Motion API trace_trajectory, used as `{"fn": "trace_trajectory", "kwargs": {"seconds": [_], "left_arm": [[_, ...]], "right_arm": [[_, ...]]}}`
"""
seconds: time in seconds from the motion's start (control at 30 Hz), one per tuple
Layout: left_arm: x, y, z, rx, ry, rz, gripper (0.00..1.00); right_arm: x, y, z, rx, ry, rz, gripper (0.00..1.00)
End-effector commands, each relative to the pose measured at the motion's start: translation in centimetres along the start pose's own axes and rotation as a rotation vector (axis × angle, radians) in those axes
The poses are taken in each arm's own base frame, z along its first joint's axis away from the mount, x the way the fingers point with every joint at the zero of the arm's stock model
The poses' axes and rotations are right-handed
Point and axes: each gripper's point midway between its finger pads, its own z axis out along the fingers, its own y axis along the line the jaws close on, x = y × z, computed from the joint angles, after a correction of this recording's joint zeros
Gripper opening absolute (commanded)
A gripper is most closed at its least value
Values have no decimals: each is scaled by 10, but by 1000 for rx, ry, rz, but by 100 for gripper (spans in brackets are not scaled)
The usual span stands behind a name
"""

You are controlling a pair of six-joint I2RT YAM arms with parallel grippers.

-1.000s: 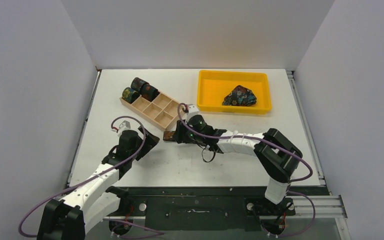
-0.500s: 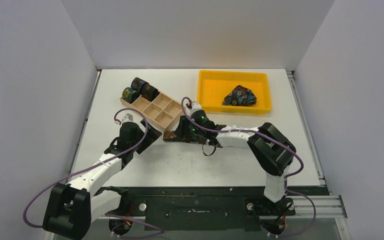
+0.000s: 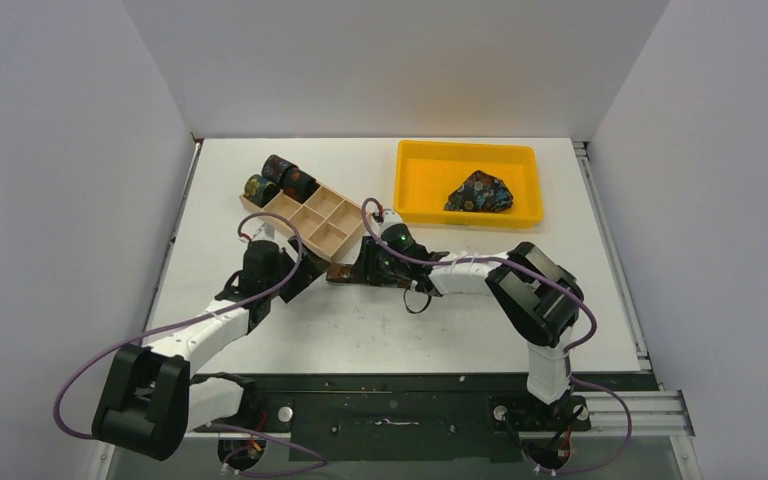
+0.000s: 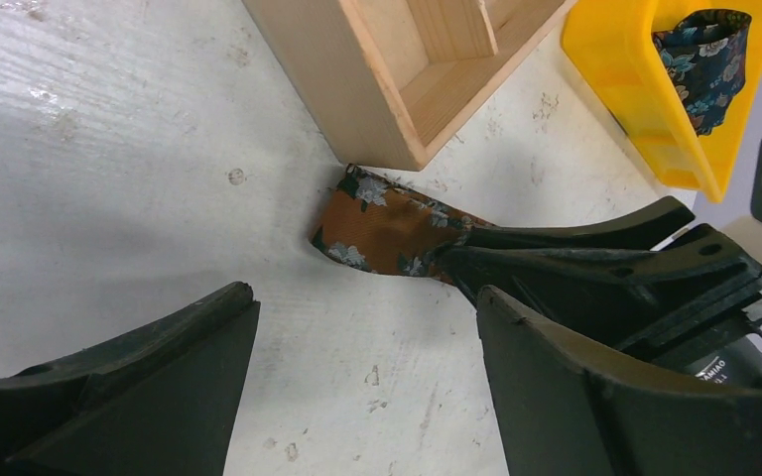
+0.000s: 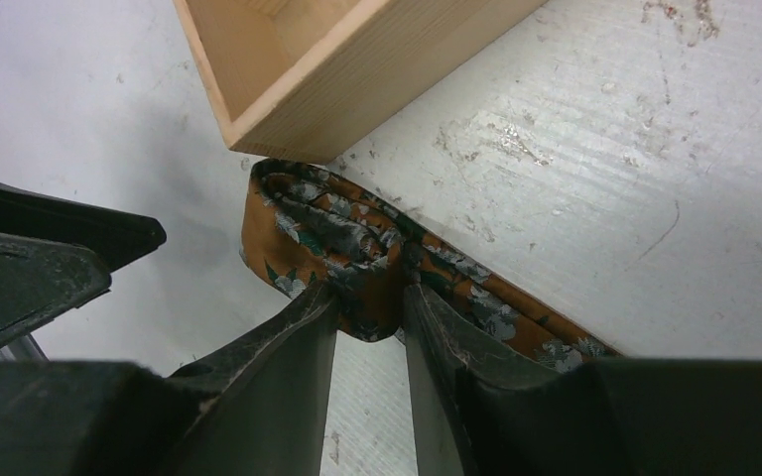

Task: Roll the ties
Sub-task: Roll the tie at the center of the board.

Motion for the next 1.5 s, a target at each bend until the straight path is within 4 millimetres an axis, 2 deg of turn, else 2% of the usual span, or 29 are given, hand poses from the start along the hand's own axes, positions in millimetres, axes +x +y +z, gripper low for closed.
{"fn": "trace_trajectory", "kwargs": {"seconds": [0.0, 0.3, 0.47, 0.6, 0.73, 0.97, 1.17, 1.33, 1.47], "left_arm": [[-12, -23, 3, 98, -30, 35, 78], [-13, -19, 15, 96, -38, 69, 72], [-6, -17, 26, 103, -2, 95, 65], [-2, -13, 30, 91, 15, 110, 63], [0, -11, 35, 89, 22, 117, 63], [11, -24, 48, 138, 47, 167, 63], [18, -18, 53, 138, 52, 163, 61], [20, -16, 54, 143, 51, 162, 57], [22, -21, 56, 185, 48, 141, 49]], "right_arm": [[-4, -2, 2, -19, -19, 27, 32], [6, -19, 1, 8, -1, 52, 31], [12, -28, 0, 17, 8, 67, 31], [17, -33, 0, 21, 16, 75, 31], [20, -34, 0, 23, 22, 75, 31], [23, -35, 2, 16, 26, 82, 31], [25, -37, 2, 18, 30, 82, 30], [25, -37, 2, 13, 32, 82, 30], [25, -35, 3, 7, 32, 86, 30]]}}
